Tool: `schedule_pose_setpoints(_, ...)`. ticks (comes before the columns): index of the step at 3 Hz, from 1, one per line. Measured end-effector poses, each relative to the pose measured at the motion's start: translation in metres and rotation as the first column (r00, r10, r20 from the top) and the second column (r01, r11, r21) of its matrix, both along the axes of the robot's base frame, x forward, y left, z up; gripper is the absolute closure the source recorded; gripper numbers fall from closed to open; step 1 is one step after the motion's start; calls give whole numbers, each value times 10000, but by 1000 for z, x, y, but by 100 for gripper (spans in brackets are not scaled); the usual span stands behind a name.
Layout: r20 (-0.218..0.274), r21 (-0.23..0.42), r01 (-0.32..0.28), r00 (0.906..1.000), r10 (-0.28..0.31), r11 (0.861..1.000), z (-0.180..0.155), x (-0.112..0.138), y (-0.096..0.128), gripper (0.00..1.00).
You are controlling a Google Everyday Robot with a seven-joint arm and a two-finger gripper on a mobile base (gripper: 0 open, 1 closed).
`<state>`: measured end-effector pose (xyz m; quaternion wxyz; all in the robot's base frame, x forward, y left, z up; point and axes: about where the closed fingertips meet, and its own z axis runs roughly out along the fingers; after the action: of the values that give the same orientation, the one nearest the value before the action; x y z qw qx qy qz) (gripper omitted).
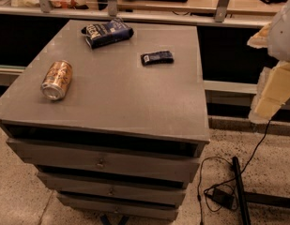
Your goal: Move rxbar blueberry near orange can
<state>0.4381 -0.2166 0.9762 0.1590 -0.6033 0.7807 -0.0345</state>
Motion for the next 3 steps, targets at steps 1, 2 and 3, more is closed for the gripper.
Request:
schedule_pose_setpoints(1,0,0,0,10000,0,10000,0,0,0,0)
schedule_pose_setpoints(2,41,511,-212,9998,210,9985,2,18,2,0)
schedule_pose_setpoints(3,84,1305,-835,9965,831,9879,3,61,12,0)
